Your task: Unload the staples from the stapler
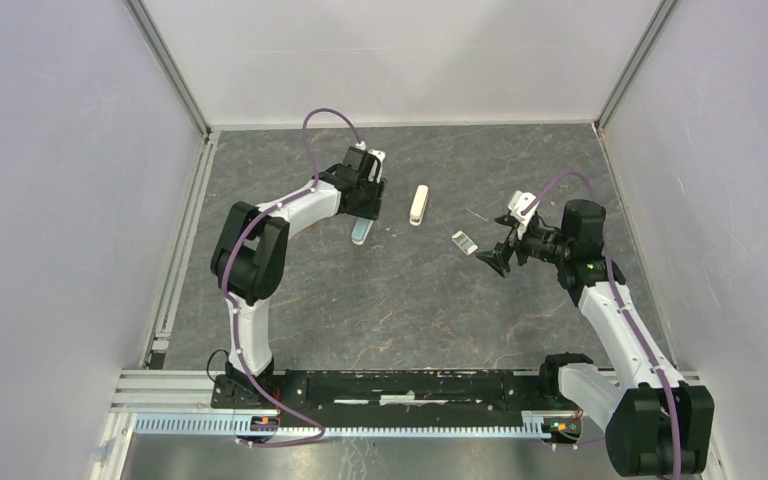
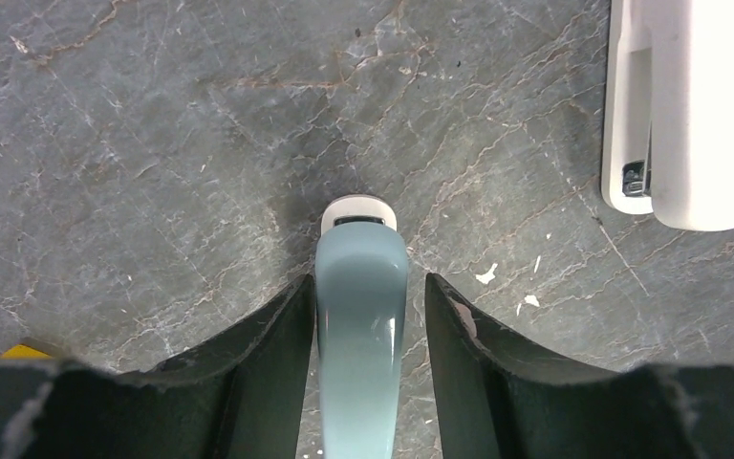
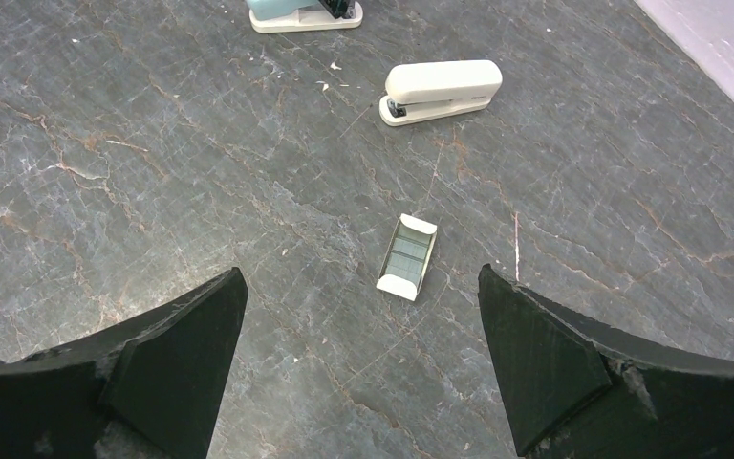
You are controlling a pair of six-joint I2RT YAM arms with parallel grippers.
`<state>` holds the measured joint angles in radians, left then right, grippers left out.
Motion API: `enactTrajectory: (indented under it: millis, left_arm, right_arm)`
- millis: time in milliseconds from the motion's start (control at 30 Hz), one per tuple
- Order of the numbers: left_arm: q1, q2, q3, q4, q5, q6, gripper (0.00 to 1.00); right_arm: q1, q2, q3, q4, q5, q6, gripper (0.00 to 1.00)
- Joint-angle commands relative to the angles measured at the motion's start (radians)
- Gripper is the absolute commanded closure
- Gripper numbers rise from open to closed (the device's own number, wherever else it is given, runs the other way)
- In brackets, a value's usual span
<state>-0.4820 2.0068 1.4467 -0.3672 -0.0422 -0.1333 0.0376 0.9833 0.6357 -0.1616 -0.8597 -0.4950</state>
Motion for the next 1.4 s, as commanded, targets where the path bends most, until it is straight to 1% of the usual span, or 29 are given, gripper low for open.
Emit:
enactTrajectory:
  millis: [0,167,200,233,300,333,433,500,533,633,733,800,900,1000,1167,1233,1367]
  left_arm:
    - [-0.006,0.007,-0.011,0.012,0.000,-0.022,0.48]
    - [-0.007,0.006,-0.004,0.018,-0.017,-0.022,0.62]
    - [-0.007,0.004,-0.001,0.017,-0.019,-0.019,0.68]
    - [-0.008,-0.001,0.001,0.018,-0.019,-0.015,0.79]
    - [-0.007,-0.017,-0.005,0.023,-0.019,-0.004,0.96]
    - [-0.010,-0.033,-0.016,0.034,-0.016,0.003,0.98]
    - [-0.023,-0.142,-0.113,0.097,-0.007,0.034,0.98]
    - [-0.042,-0.244,-0.216,0.162,0.019,0.047,0.98]
    - [-0.052,-0.310,-0.282,0.208,0.063,0.052,0.98]
    - [-0.078,-0.438,-0.425,0.298,0.182,0.074,0.98]
    - [-0.098,-0.558,-0.554,0.362,0.294,0.076,0.98]
    - [-0.111,-0.636,-0.629,0.436,0.361,0.053,0.98]
    - [-0.136,-0.719,-0.739,0.579,0.450,0.008,0.98]
    - [-0.177,-0.747,-0.806,0.684,0.483,-0.028,0.98]
    - [-0.272,-0.718,-0.795,0.724,0.444,-0.029,0.98]
    - [-0.299,-0.701,-0.779,0.729,0.429,-0.027,0.98]
    - [-0.336,-0.663,-0.750,0.735,0.418,-0.020,0.98]
  right_arm:
    - [0.002,0.000,0.033,0.024,0.001,0.001,0.02]
    - [0.002,0.000,0.032,0.026,0.001,0.001,0.02]
    - [0.003,-0.001,0.032,0.027,0.001,0.000,0.02]
    - [0.003,0.000,0.032,0.026,0.001,0.001,0.02]
    - [0.002,0.001,0.029,0.028,-0.001,0.002,0.02]
    - [0.002,0.002,0.026,0.034,-0.006,0.006,0.02]
    - [0.002,0.016,0.007,0.069,-0.044,0.041,0.02]
    - [0.005,0.040,-0.018,0.131,-0.091,0.121,0.02]
    - [0.009,0.054,-0.035,0.189,-0.115,0.190,0.02]
    - [0.040,0.086,-0.088,0.356,-0.178,0.372,0.02]
    - [0.083,0.117,-0.154,0.546,-0.165,0.566,0.03]
    - [0.113,0.151,-0.169,0.599,-0.146,0.628,0.05]
    - [0.147,0.213,-0.163,0.623,-0.130,0.683,0.05]
    - [0.178,0.269,-0.174,0.695,-0.149,0.776,0.05]
    - [0.251,0.309,-0.191,0.772,-0.146,0.847,0.04]
    - [0.276,0.314,-0.188,0.753,-0.118,0.827,0.04]
    - [0.289,0.344,-0.157,0.648,-0.060,0.767,0.05]
